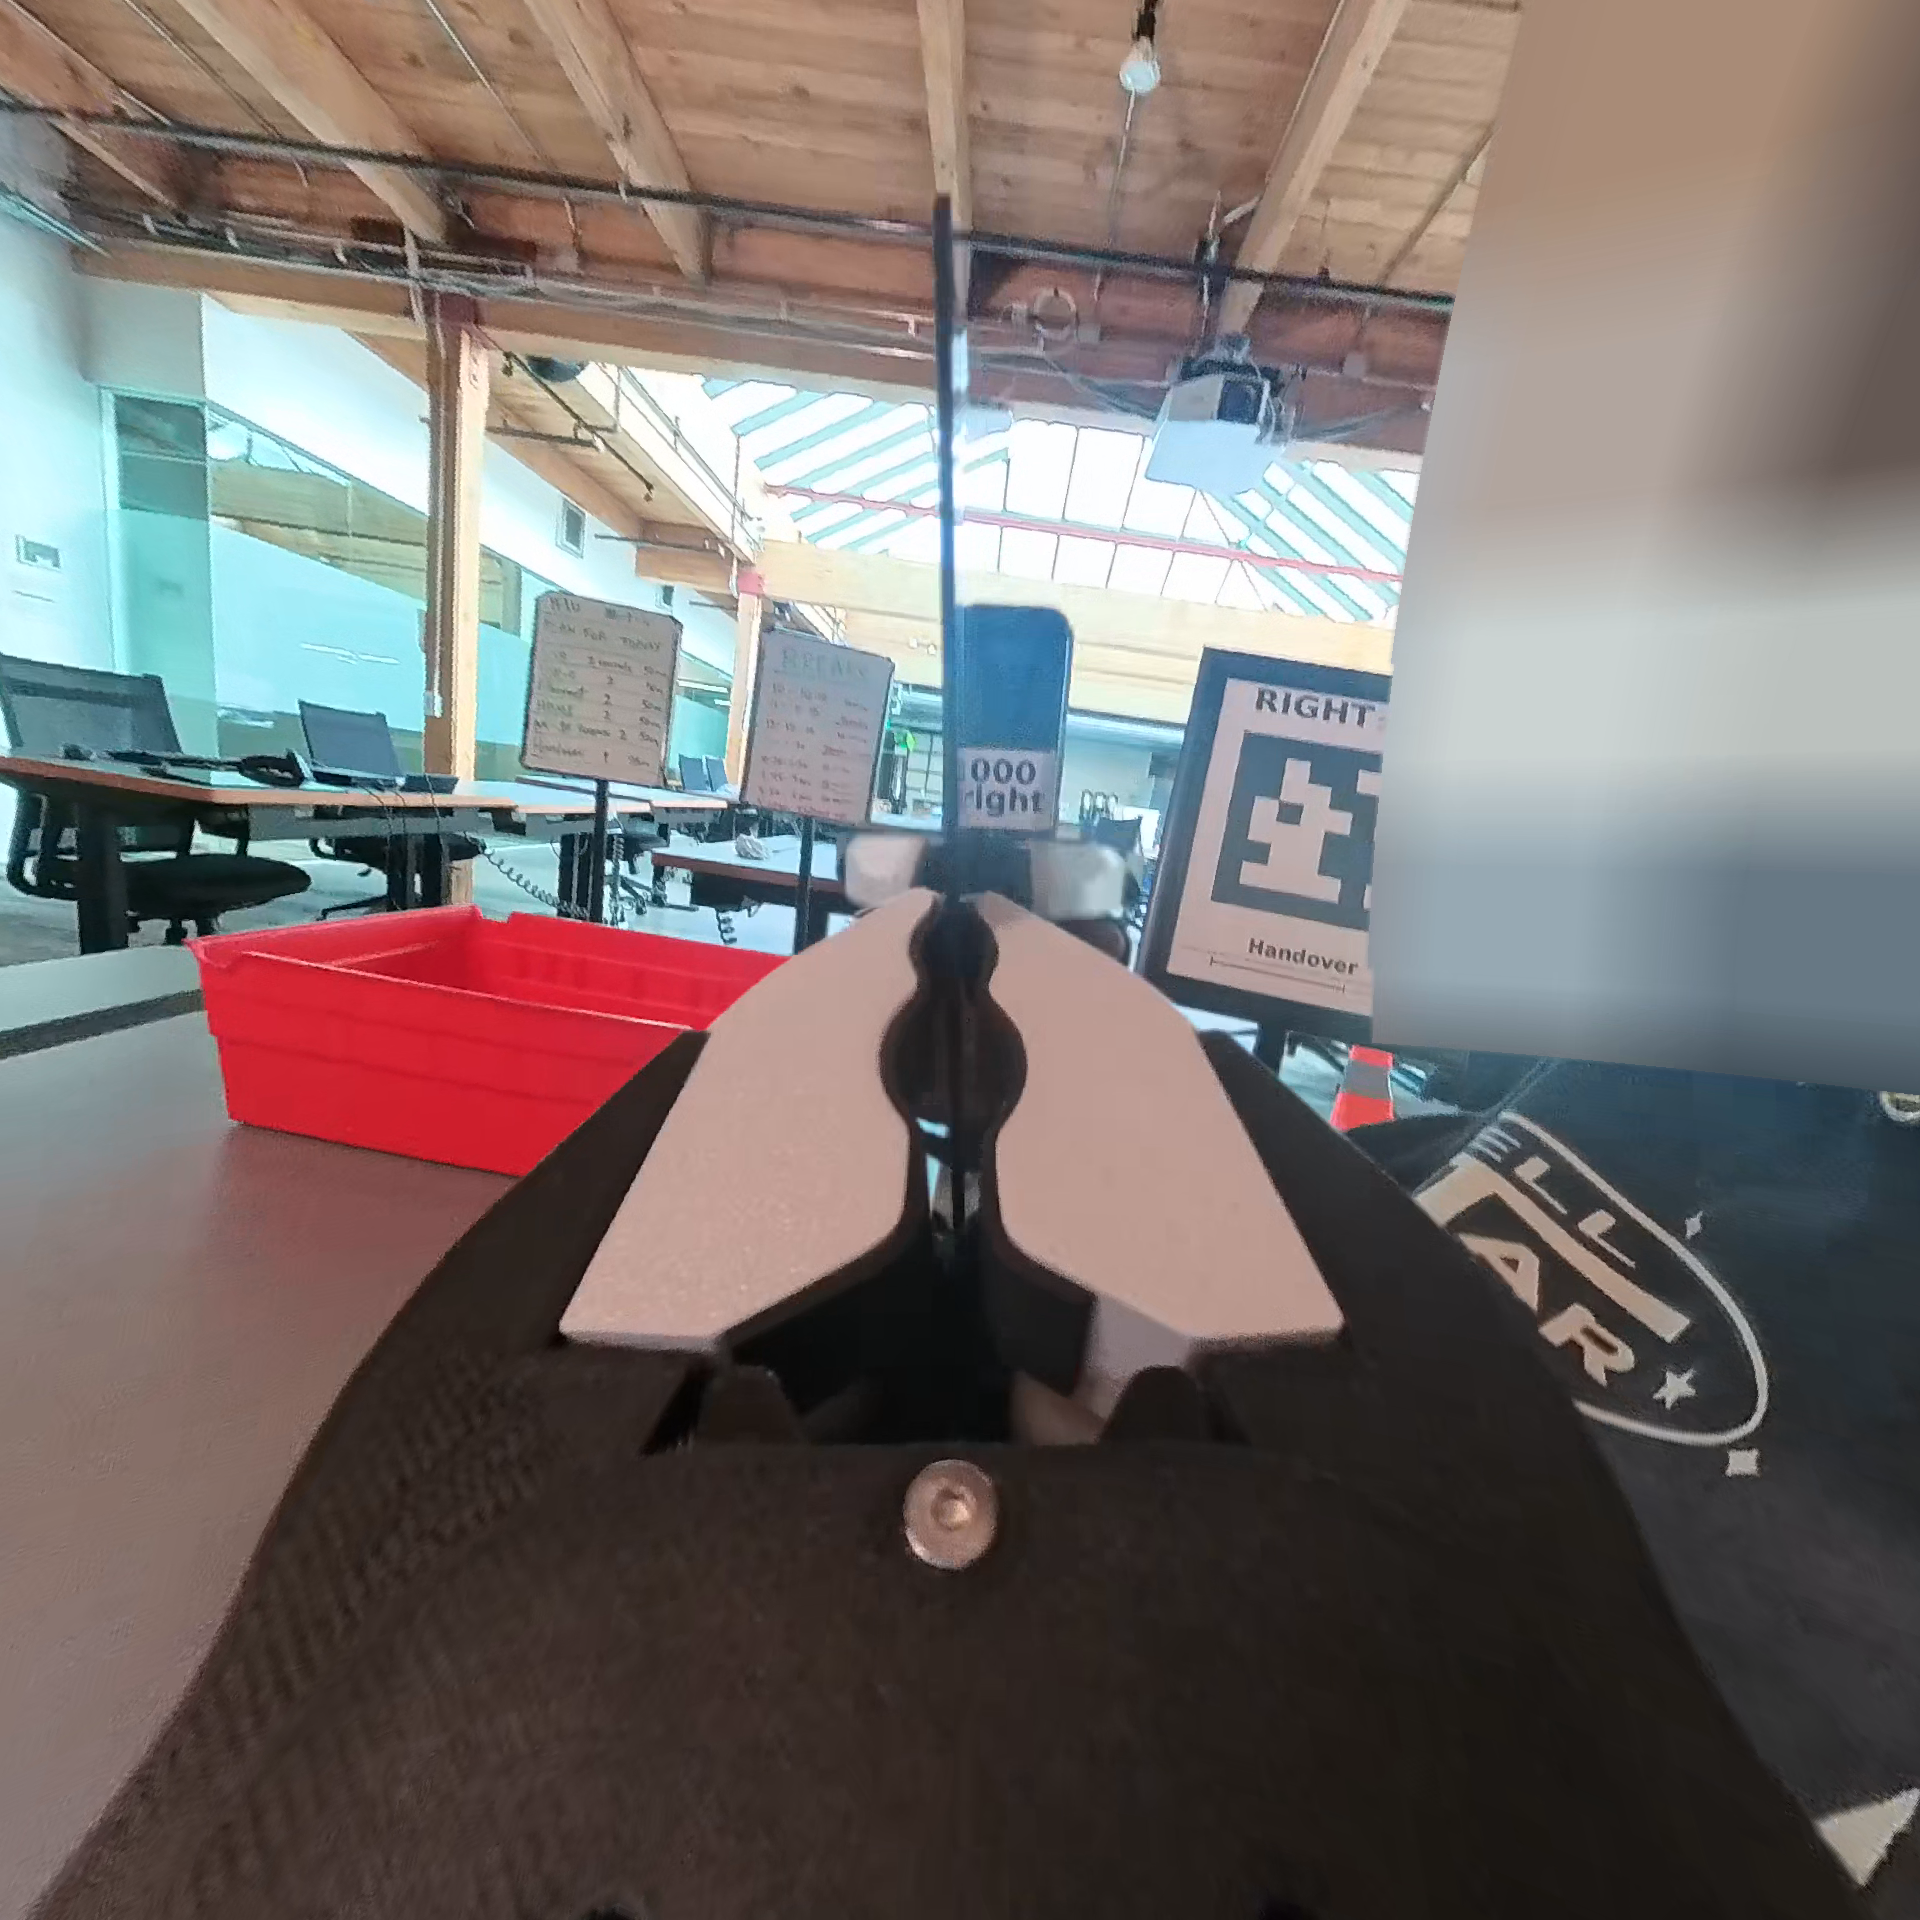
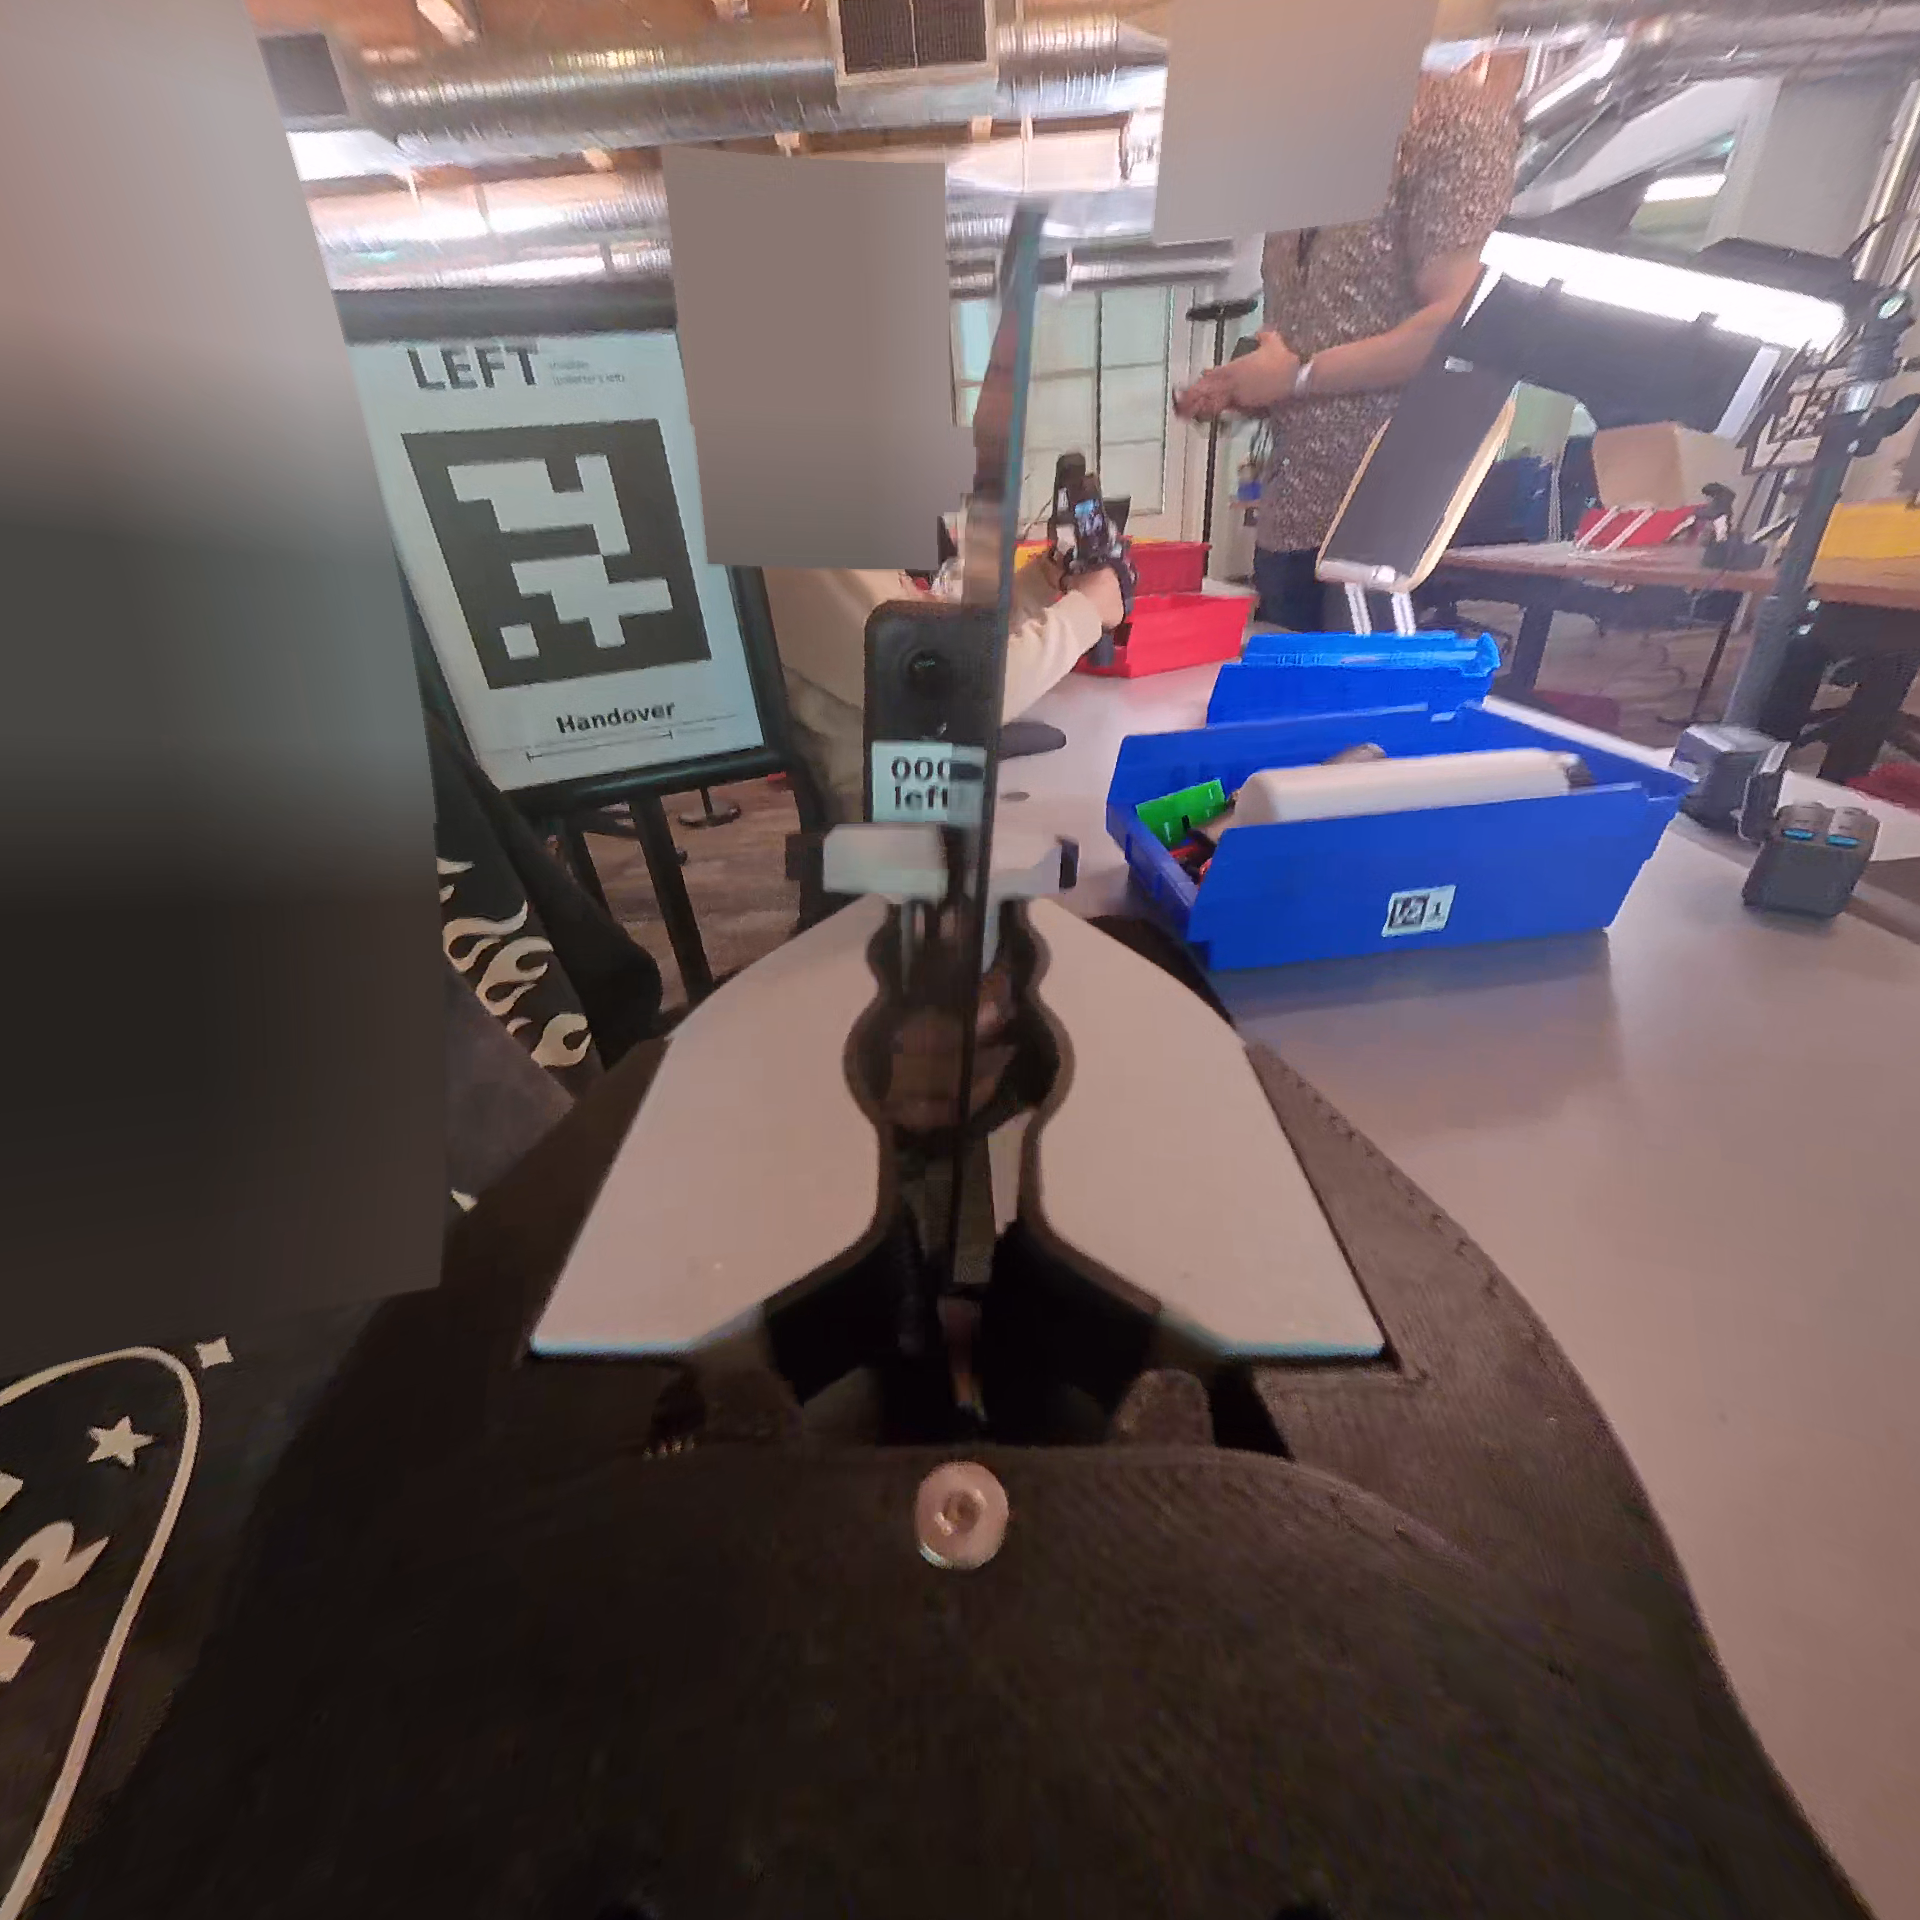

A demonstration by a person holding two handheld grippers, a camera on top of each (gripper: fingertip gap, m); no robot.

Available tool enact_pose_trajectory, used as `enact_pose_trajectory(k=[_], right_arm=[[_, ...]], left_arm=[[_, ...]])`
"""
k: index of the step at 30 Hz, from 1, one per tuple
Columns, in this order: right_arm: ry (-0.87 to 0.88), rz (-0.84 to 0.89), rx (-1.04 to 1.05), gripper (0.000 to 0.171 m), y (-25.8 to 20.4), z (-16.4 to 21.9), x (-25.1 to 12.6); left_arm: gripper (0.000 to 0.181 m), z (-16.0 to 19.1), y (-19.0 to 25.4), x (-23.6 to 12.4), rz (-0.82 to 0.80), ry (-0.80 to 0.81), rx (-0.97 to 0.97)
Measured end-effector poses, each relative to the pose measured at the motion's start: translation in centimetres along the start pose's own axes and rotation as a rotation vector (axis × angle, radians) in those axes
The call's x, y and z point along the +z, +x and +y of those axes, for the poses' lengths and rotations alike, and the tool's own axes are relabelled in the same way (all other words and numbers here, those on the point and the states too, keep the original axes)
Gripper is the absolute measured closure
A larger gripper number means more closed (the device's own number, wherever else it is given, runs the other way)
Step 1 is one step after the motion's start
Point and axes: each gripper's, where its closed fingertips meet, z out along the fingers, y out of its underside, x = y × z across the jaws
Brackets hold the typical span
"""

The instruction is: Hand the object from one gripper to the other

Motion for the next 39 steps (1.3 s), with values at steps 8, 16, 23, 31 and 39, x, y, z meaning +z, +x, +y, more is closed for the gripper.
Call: enact_pose_trajectory(k=[8, 16, 23, 31, 39], right_arm=[[-0.077, -0.033, 0.043, 0.169, 0.1, 1.3, 0.4], [0.055, -0.005, 0.032, 0.164, 0.3, -0.8, -0.1], [-0.093, -0.06, 0.045, 0.151, -0.1, 2.1, 0.7], [-0.052, 0.066, 0.003, 0.169, 1.7, 1.5, 1.4], [-0.155, 0.947, -0.74, 0.17, 8.1, -1.4, -1.6]], left_arm=[[0.173, -0.6, 0.0, -0.3, -0.004, 0.048, -0.018], [0.181, 0.7, 0.0, 0.1, 0.004, -0.014, -0.014], [0.18, -1.6, -0.5, -0.8, -0.021, 0.113, -0.03], [0.166, -2.2, -2.4, -1.4, -0.164, 0.169, -0.009], [0.132, -3.8, -5.7, -2.5, -0.575, 0.254, 0.16]])
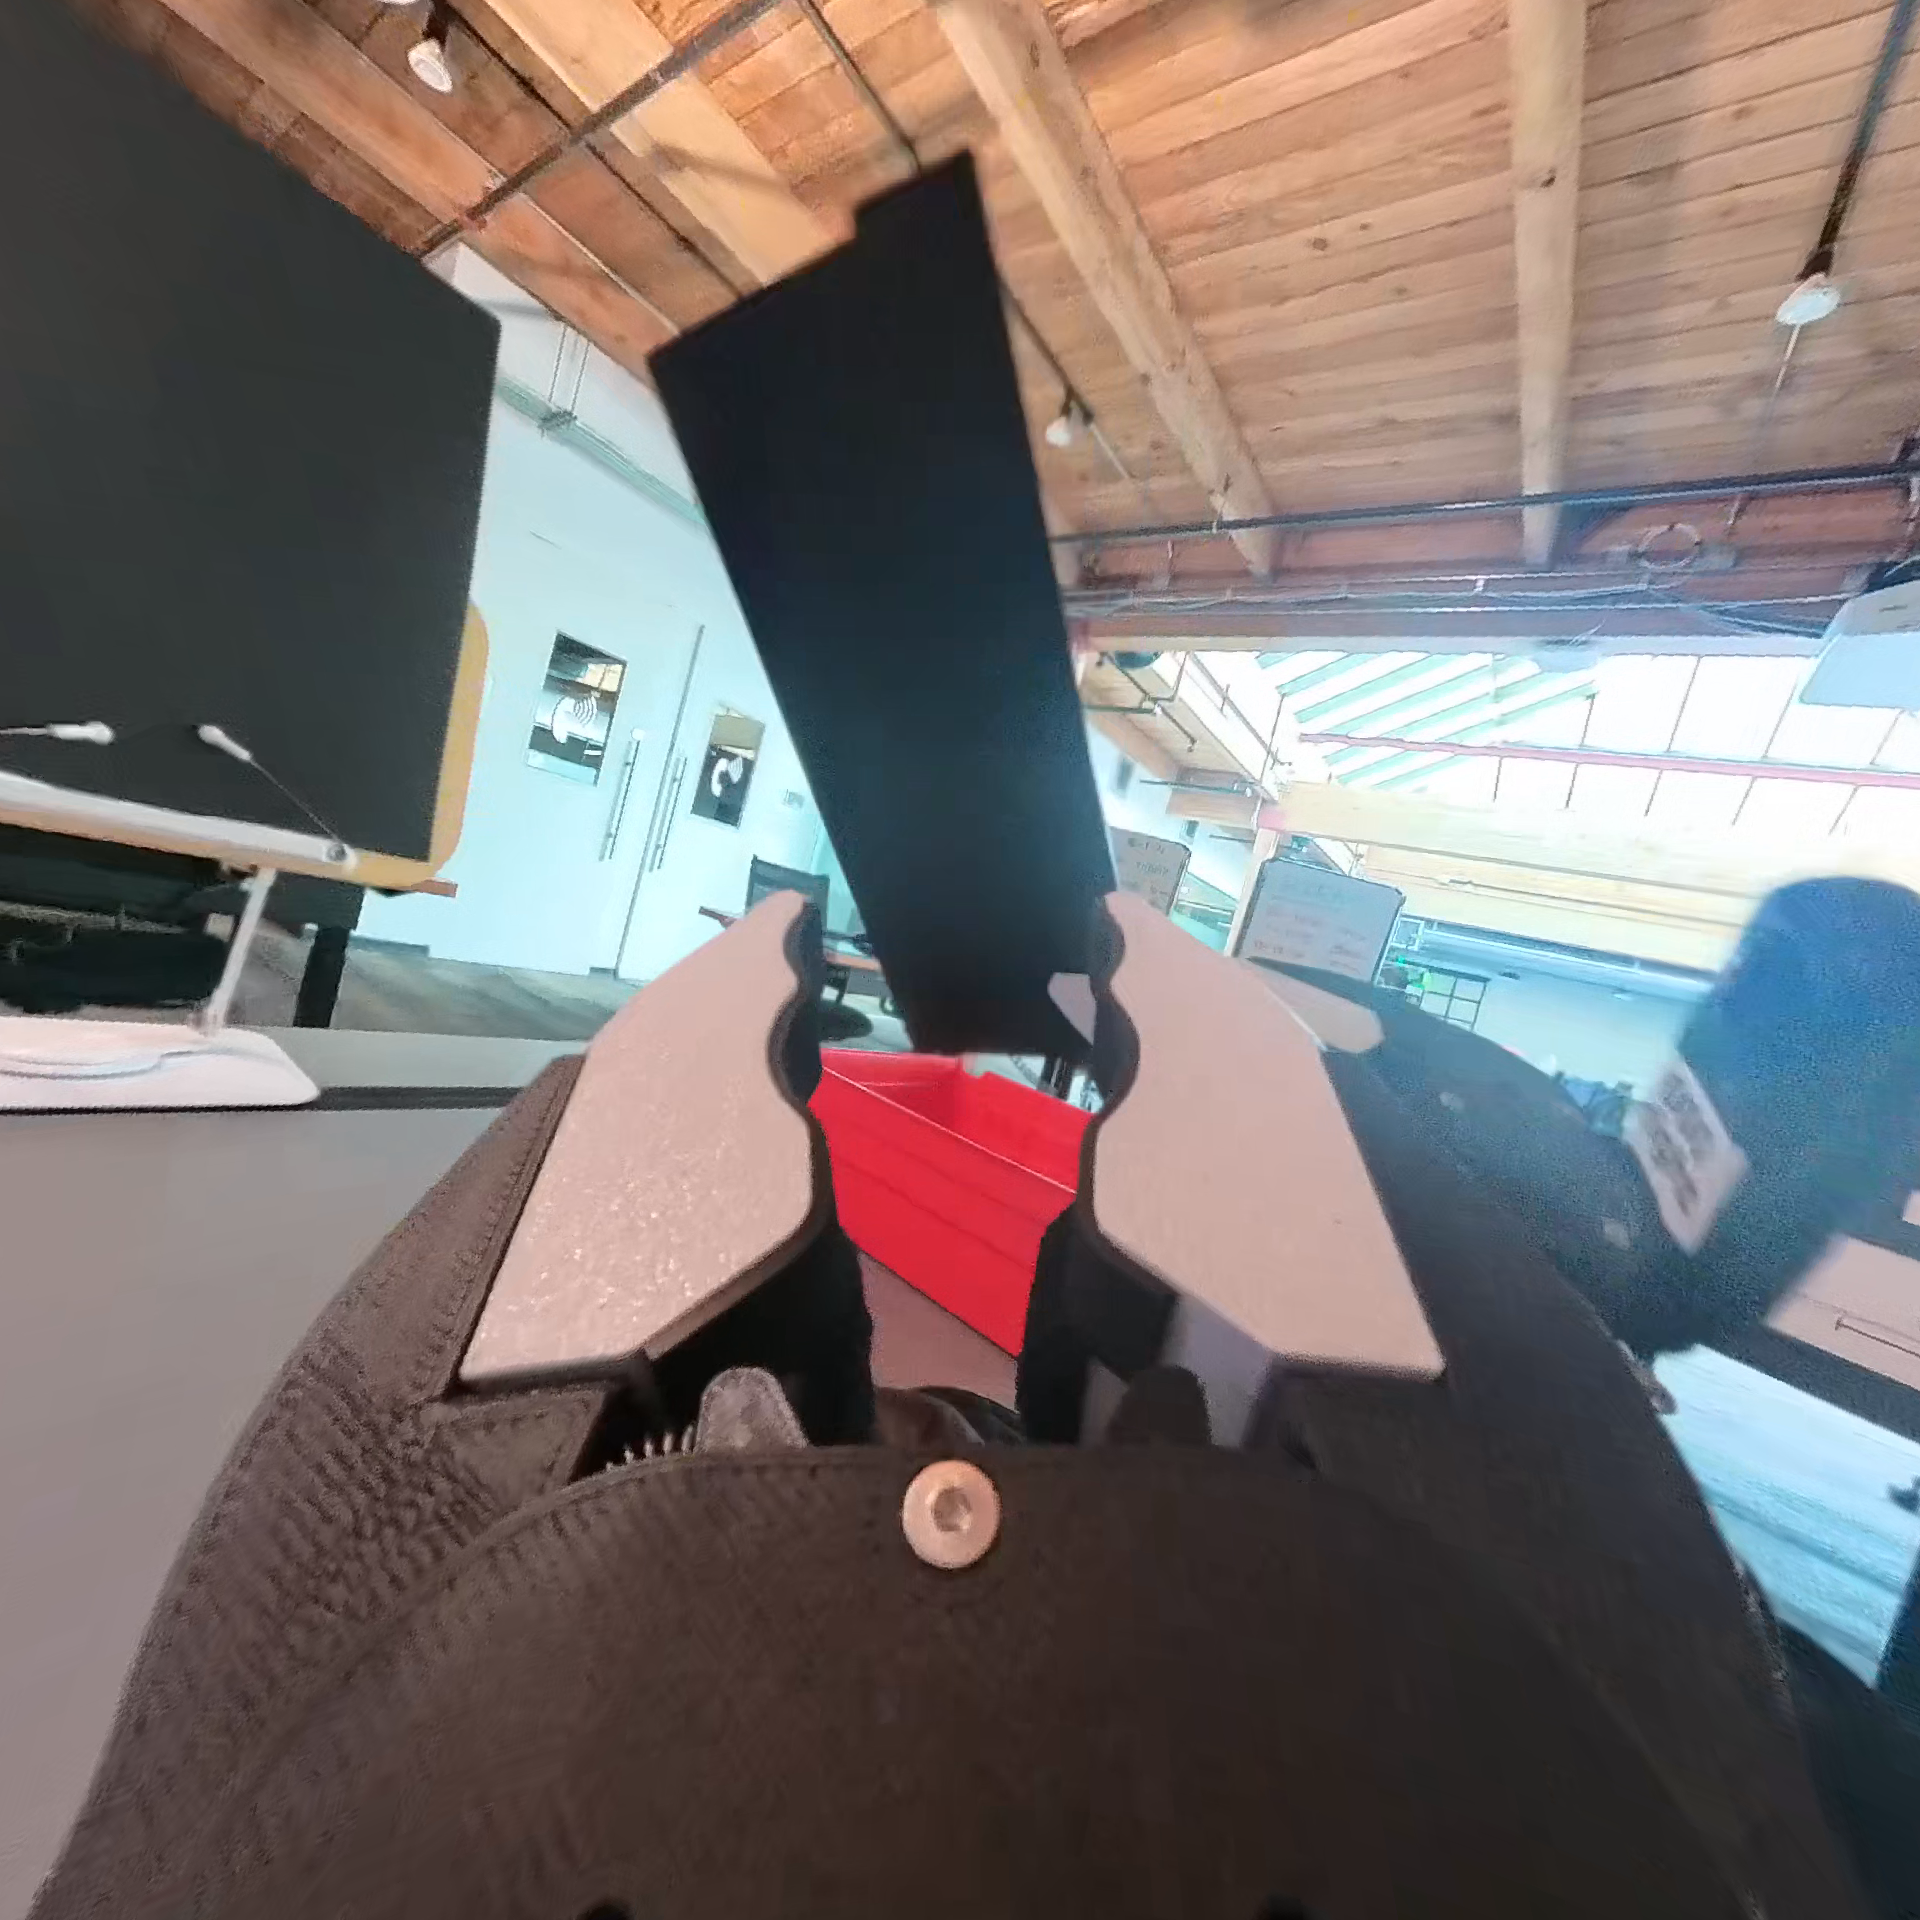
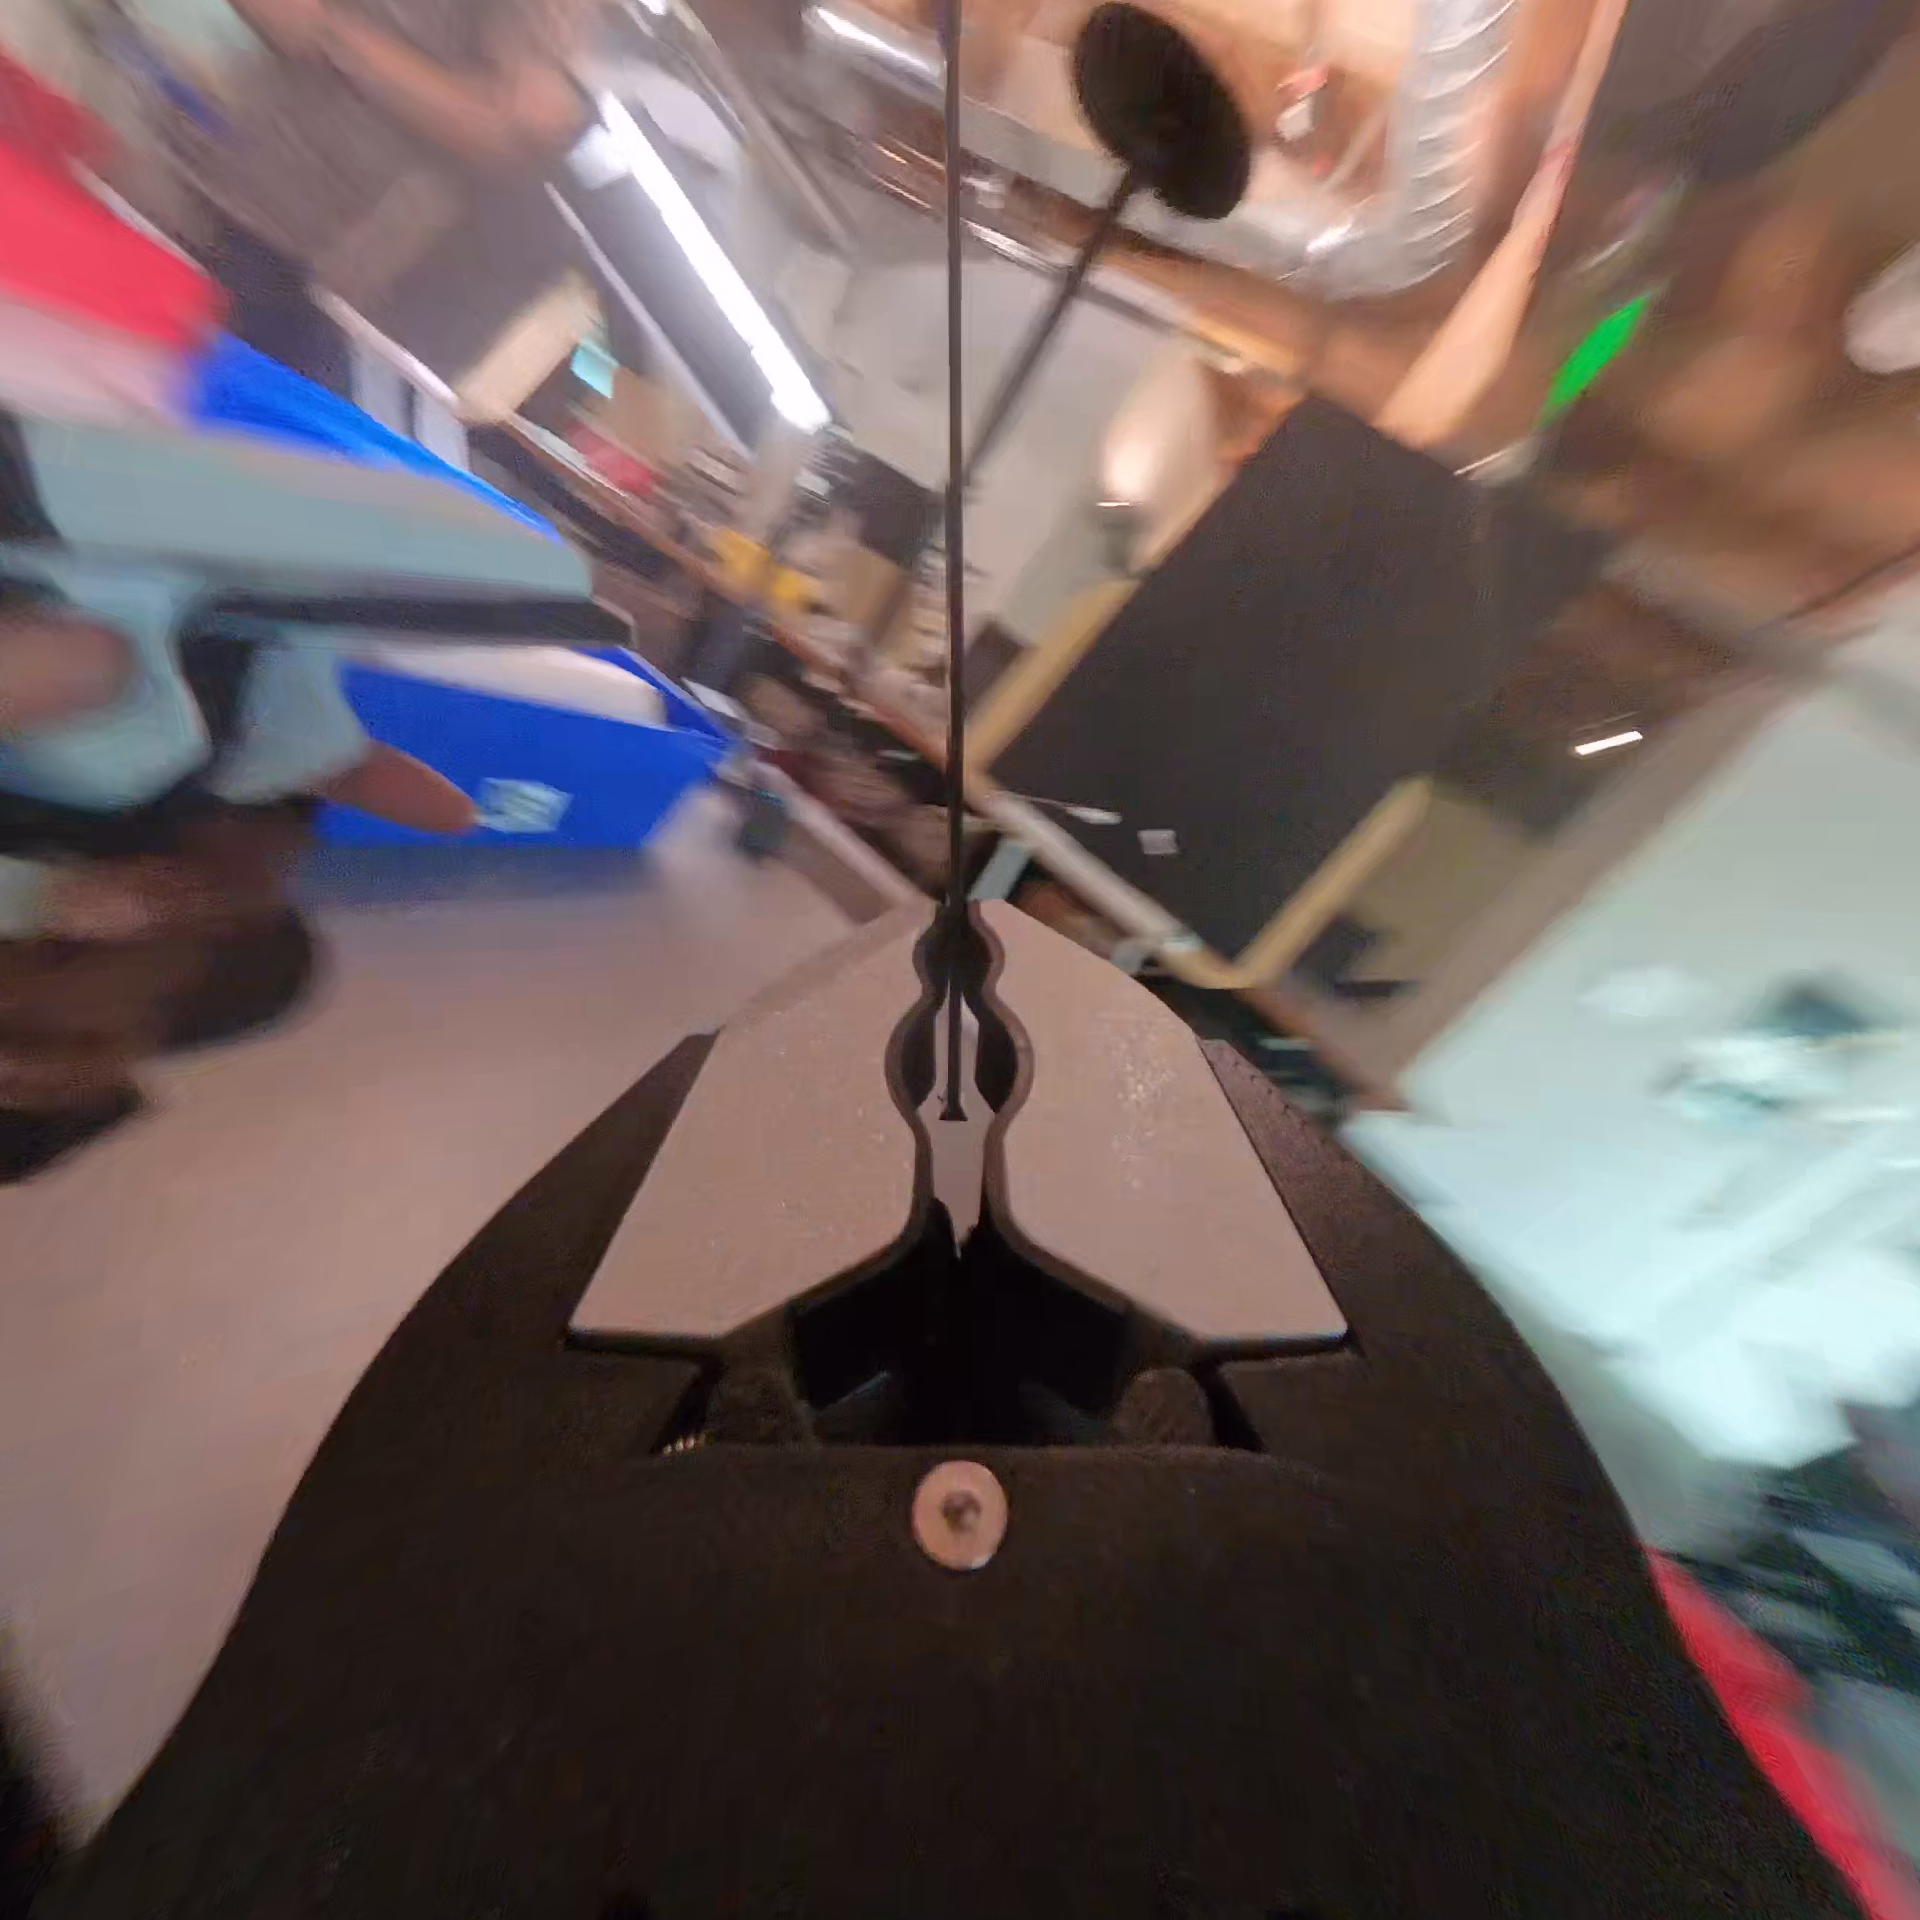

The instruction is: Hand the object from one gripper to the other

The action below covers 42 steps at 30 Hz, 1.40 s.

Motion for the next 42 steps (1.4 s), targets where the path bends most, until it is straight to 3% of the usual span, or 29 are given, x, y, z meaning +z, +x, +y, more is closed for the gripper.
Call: enact_pose_trajectory(k=[4, 8, 10, 13, 17, 19, 23, 26, 29, 32, 34, 37, 42], right_arm=[[-0.073, 0.299, -0.55, 0.17, 0.4, -0.4, -0.1], [-0.098, 0.357, -0.796, 0.169, -1.1, 0.1, 0.6], [-0.096, 0.343, -0.833, 0.169, -1.9, 0.4, 0.9], [-0.066, 0.293, -0.873, 0.162, -2.9, 0.4, 1.2], [-0.037, -0.052, -0.843, 0.149, -5.9, 2.1, 1.0], [-0.039, -0.208, -0.709, 0.142, -6.5, 2.6, 0.2], [0.065, -0.468, -0.11, 0.126, -5.6, 0.2, -2.0], [0.164, -0.606, 0.348, 0.124, -3.5, -1.5, -3.2], [0.119, -0.779, 0.633, 0.121, -3.5, -0.5, -3.7], [0.036, -0.964, 0.759, 0.132, -5.4, 0.5, -4.3], [0.03, -1.002, 0.762, 0.163, -6.2, 0.8, -4.2], [0.067, -1.056, 0.82, 0.169, -6.3, 0.4, -4.3], [0.254, -0.964, 1.05, 0.169, -3.9, -1.1, -2.7]], left_arm=[[0.131, 1.0, 0.2, 1.6, -0.009, -0.041, -0.154], [0.136, 2.4, 0.3, 2.8, 0.044, -0.137, -0.364], [0.164, 3.0, -0.3, 3.1, 0.033, -0.156, -0.38], [0.173, 3.2, -1.1, 2.6, 0.032, -0.153, -0.393], [0.18, 2.2, -1.9, 1.5, 0.079, -0.166, -0.378], [0.179, 1.8, -1.9, 0.8, 0.123, -0.209, -0.343], [0.18, 2.6, -0.1, -0.8, 0.296, -0.401, -0.315], [0.179, 3.8, 1.2, -2.1, 0.387, -0.548, -0.251], [0.179, 4.7, 2.0, -2.8, 0.438, -0.627, -0.196], [0.179, 5.6, 2.7, -3.3, 0.481, -0.701, -0.162], [0.179, 6.1, 3.1, -3.4, 0.505, -0.728, -0.145], [0.178, 5.3, 3.3, -2.8, 0.508, -0.649, -0.134], [0.163, 2.0, 2.7, -0.6, 0.39, -0.215, -0.254]])
